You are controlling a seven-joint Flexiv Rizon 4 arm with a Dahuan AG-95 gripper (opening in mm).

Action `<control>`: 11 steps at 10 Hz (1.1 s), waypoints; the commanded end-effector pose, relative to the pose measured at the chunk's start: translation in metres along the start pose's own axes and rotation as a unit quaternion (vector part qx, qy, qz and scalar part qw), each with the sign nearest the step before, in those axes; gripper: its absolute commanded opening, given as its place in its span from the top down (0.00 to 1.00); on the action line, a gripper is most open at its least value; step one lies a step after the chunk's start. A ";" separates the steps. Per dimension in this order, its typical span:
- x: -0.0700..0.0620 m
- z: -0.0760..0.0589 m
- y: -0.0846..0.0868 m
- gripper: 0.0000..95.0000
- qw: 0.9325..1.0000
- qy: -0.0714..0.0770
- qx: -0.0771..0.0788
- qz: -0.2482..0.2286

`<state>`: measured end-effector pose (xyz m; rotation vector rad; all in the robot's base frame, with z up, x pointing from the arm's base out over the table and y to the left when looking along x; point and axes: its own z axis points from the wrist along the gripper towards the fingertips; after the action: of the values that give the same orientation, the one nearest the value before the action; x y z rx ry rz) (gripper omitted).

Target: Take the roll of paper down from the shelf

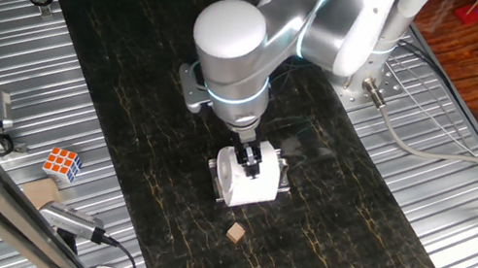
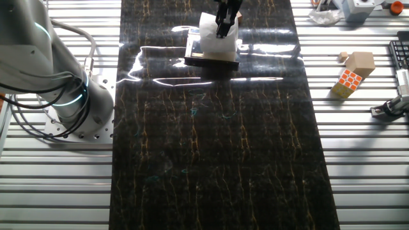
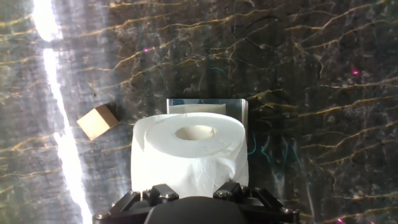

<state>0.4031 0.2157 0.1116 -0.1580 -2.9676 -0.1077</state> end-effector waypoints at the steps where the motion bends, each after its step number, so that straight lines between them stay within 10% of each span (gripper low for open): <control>1: -0.001 0.001 0.001 1.00 1.000 0.009 0.000 0.001; 6: -0.003 0.002 0.001 1.00 1.000 -0.001 0.002 0.003; 11: -0.040 0.002 -0.001 1.00 1.000 -0.006 0.000 0.001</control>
<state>0.4461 0.2124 0.1022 -0.1624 -2.9759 -0.1063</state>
